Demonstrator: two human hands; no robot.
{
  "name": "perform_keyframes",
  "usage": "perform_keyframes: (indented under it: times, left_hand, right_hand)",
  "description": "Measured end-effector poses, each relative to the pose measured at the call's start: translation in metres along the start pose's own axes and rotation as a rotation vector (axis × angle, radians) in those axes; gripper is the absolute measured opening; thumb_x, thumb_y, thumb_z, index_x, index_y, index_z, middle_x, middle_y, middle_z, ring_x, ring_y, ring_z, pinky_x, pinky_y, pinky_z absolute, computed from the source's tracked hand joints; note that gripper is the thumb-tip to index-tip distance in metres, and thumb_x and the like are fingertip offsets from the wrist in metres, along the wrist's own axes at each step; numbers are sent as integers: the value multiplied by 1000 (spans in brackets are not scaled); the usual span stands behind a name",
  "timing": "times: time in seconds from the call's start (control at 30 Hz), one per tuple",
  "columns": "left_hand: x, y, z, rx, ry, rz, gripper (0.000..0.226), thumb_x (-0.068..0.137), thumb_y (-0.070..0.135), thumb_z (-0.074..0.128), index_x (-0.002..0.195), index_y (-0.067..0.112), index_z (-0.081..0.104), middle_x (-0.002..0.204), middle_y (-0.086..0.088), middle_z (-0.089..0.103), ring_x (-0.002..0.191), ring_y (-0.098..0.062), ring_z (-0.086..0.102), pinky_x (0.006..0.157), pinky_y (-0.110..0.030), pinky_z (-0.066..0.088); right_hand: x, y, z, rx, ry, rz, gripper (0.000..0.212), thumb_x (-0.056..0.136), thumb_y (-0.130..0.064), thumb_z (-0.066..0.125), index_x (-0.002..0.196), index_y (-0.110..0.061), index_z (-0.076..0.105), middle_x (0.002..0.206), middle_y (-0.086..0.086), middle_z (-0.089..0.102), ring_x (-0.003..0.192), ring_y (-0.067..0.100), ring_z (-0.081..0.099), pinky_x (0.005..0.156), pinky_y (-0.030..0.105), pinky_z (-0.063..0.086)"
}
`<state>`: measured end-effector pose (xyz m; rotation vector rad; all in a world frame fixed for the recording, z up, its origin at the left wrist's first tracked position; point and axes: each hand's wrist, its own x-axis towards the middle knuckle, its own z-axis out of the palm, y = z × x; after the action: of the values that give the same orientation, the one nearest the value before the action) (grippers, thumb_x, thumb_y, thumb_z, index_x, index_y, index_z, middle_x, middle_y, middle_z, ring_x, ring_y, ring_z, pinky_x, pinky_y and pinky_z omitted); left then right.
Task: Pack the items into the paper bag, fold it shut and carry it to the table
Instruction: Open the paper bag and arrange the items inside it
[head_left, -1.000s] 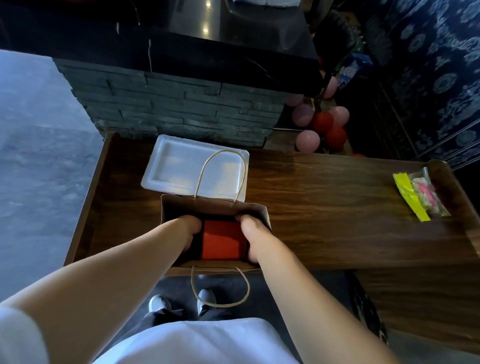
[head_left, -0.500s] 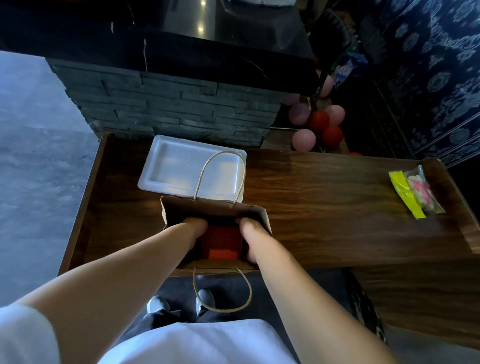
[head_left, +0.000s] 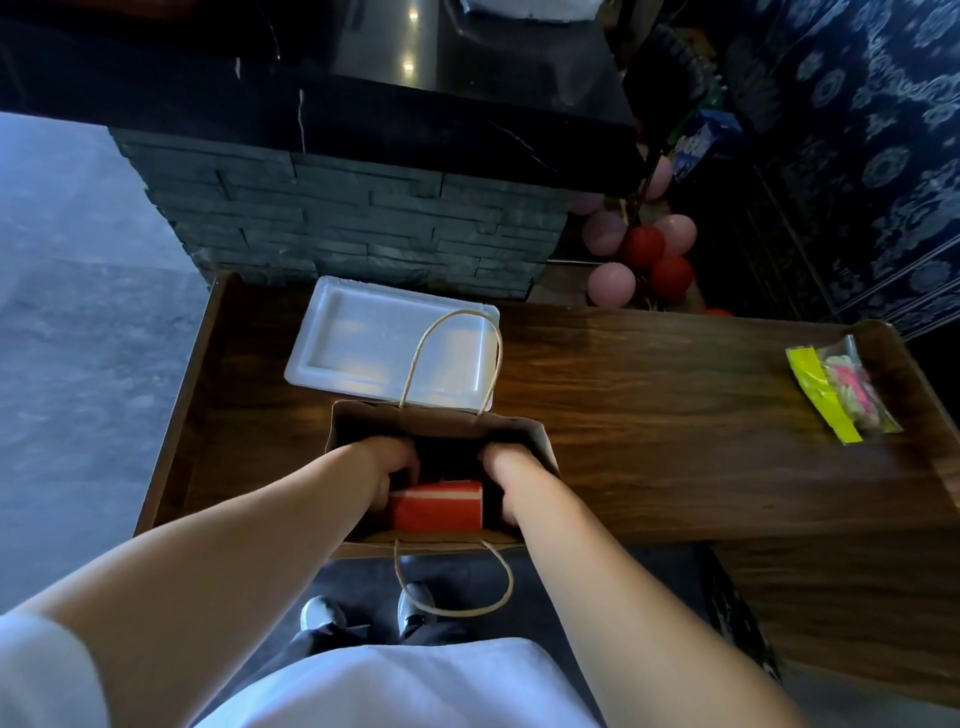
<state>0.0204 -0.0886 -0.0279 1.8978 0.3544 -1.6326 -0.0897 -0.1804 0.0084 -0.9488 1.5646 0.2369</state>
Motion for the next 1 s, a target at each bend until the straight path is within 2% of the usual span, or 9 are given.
perform_keyframes:
  times: [0.13,0.2,0.27,0.3,0.37,0.43,0.53,0.83,1.0]
  left_hand:
    - [-4,2,0,110,-54,13,26,84,-17,38,81,2,55,90,-21,54,96,-40,56,95,-46,46]
    - [-2,3,-1,175,-61,17,24,87,-17,40,87,0,57,89,-22,57,112,-39,55,102,-47,44]
    - [1,0,0,201,-66,13,21,90,-12,40,91,-1,57,88,-23,61,101,-37,61,96,-46,48]
    - [1,-1,2,183,-59,7,20,93,-8,39,88,-2,58,80,-23,65,87,-35,64,84,-46,52]
    - [5,-3,6,91,-55,9,22,97,5,40,86,0,59,62,-21,68,68,-32,64,64,-43,53]
    - [5,-3,11,-18,-82,22,23,97,20,47,91,4,62,65,-19,72,70,-32,67,66,-43,56]
    - [3,-1,13,-133,-155,58,30,91,36,58,97,9,67,79,-17,77,72,-32,74,70,-43,60]
    - [-16,4,14,-205,-76,102,41,94,40,50,122,13,64,116,-16,70,106,-34,68,97,-49,52]
    - [-22,15,8,-287,63,172,40,98,33,42,125,11,60,122,-17,66,110,-34,64,95,-47,51]
  right_hand:
    - [-2,4,2,-31,-41,17,20,94,-15,50,111,-11,59,97,13,64,90,30,63,90,39,53]
    - [0,5,2,-24,-35,5,22,94,-6,45,109,-9,60,84,12,62,74,28,62,72,36,55]
    - [-2,3,1,7,-14,11,15,95,-9,44,96,-9,59,81,12,62,66,26,60,55,31,51]
    - [-2,2,1,32,-13,22,15,95,-13,45,90,-10,58,85,12,64,68,27,62,53,31,51]
    - [-2,0,2,68,-9,49,20,95,-23,46,83,-12,57,95,13,66,77,28,65,61,34,55]
    - [-1,0,2,83,-17,74,23,94,-32,47,86,-13,58,103,13,66,88,30,65,75,37,56]
    - [1,2,2,88,-38,94,33,93,-41,50,112,-16,60,119,13,62,106,31,61,97,42,49]
    - [-2,-2,3,-98,53,-58,38,100,-29,34,130,-13,52,135,12,52,121,30,50,104,39,41]
    - [-16,-11,2,-430,60,-212,40,99,-19,33,132,-1,49,133,19,53,121,35,50,96,35,43]
